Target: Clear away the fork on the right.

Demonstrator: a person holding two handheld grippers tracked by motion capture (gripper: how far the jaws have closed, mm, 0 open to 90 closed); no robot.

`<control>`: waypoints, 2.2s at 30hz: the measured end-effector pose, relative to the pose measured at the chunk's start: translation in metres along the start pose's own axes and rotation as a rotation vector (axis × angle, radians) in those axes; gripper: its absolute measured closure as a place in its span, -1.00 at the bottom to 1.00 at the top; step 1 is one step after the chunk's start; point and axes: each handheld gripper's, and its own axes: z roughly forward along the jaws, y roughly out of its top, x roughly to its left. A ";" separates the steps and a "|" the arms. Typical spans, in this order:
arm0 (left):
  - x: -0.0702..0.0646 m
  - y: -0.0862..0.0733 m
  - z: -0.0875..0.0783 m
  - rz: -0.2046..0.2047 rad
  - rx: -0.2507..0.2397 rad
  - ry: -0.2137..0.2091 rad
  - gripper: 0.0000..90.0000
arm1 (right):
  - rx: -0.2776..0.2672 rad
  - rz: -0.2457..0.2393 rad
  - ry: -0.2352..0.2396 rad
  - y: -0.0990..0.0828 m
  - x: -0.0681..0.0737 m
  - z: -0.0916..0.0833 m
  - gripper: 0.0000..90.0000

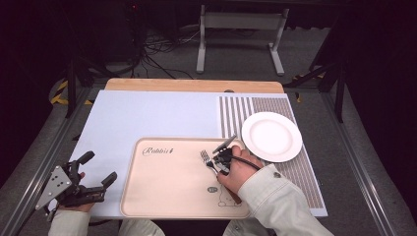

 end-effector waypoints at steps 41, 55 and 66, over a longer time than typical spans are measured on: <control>0.000 0.000 0.001 -0.010 0.002 -0.012 -0.97 | -0.368 -0.332 0.166 0.022 -0.009 -0.001 -0.40; 0.001 -0.001 0.001 -0.013 0.003 -0.012 -0.97 | -0.285 -0.456 0.192 0.030 -0.018 0.002 1.00; 0.001 0.000 0.001 -0.011 0.003 -0.014 -0.97 | -0.242 -0.492 0.175 0.030 -0.013 0.015 1.00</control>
